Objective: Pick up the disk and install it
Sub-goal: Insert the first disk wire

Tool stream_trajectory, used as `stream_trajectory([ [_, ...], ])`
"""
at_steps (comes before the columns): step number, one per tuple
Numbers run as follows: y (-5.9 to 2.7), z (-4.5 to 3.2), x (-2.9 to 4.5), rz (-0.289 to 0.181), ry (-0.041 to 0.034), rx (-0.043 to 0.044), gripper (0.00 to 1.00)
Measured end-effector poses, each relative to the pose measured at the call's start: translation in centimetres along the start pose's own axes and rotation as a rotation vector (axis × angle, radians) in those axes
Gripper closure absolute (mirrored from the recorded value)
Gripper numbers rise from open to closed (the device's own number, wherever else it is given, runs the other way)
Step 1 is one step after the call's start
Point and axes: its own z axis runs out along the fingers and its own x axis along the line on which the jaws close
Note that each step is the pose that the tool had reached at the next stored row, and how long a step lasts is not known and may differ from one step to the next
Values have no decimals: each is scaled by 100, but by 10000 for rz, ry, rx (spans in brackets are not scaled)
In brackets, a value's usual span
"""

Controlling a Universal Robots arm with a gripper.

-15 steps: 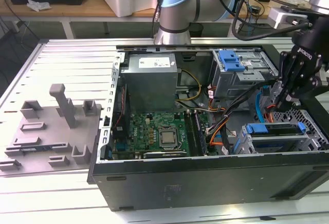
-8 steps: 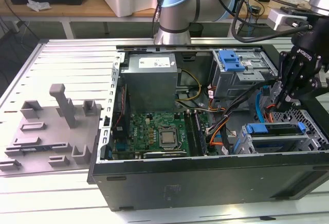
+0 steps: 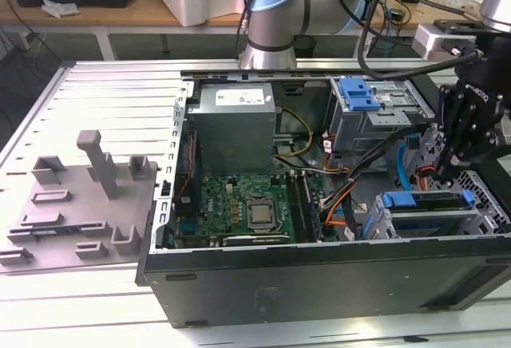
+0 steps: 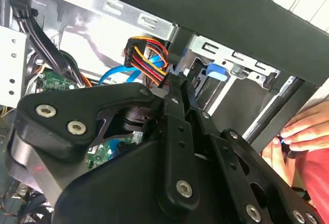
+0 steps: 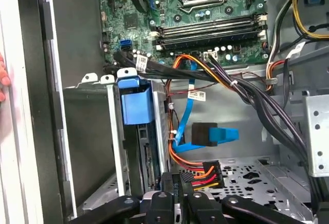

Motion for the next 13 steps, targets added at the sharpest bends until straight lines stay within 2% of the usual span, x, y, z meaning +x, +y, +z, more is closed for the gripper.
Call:
stream_trajectory([
  [3, 41, 2, 21, 7, -8, 65, 84],
  [6, 41, 5, 50, -455, -24, 198, 84],
  [10, 46, 5, 52, -608, -29, 250, 84],
  [13, 66, 7, 58, -609, -30, 253, 84],
])
